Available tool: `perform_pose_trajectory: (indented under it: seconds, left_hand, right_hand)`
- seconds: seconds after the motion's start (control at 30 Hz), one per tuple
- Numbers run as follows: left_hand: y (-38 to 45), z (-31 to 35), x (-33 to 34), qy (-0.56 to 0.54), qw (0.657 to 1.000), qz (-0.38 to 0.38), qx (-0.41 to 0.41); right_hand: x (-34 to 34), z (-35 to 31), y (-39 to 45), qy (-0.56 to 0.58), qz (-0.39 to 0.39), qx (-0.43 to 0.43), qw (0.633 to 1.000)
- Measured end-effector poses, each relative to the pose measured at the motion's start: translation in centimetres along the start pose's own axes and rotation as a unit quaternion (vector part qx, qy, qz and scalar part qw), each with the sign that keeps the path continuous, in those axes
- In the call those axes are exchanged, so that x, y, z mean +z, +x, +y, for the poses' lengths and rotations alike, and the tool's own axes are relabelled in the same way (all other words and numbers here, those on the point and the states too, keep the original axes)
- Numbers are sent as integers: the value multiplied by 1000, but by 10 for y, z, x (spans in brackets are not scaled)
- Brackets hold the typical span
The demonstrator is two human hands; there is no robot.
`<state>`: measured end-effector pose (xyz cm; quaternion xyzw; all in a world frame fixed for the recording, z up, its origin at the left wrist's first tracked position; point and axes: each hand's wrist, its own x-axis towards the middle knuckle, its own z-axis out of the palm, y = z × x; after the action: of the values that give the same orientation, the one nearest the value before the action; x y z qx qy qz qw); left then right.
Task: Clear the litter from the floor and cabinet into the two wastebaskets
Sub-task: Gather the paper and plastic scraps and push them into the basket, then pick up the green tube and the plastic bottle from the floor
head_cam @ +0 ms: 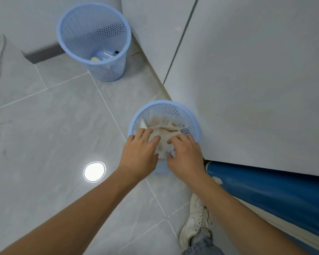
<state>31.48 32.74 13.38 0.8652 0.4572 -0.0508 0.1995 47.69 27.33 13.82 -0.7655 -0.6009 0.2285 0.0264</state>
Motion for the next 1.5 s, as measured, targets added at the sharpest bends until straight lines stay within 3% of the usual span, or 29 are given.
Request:
perform_pose_trajectory:
  seconds: [0.17, 0.57, 0.7, 0.87, 1.07, 1.5]
  left_hand:
    - [-67, -48, -85, -49, 995, 48, -72]
    - [-266, -231, -305, -137, 942, 201, -229]
    - [-337, -303, -359, -187, 921, 231, -254]
    - [-413, -395, -415, -202, 911, 214, -288]
    - [-401, -490, -418, -195, 913, 181, -308]
    - [-236, -671, -298, -192, 920, 66, -336]
  right_hand:
    - [-54, -79, -11, 69, 23, -50, 996]
    - [-138, -431, -27, 91, -29, -219, 971]
    - [-150, -538, -49, 81, -48, -237, 967]
    - [-152, -648, -63, 101, -71, -221, 968]
    - [-117, -711, -16, 129, -87, -209, 966]
    - [81, -720, 194, 79, -141, -176, 971]
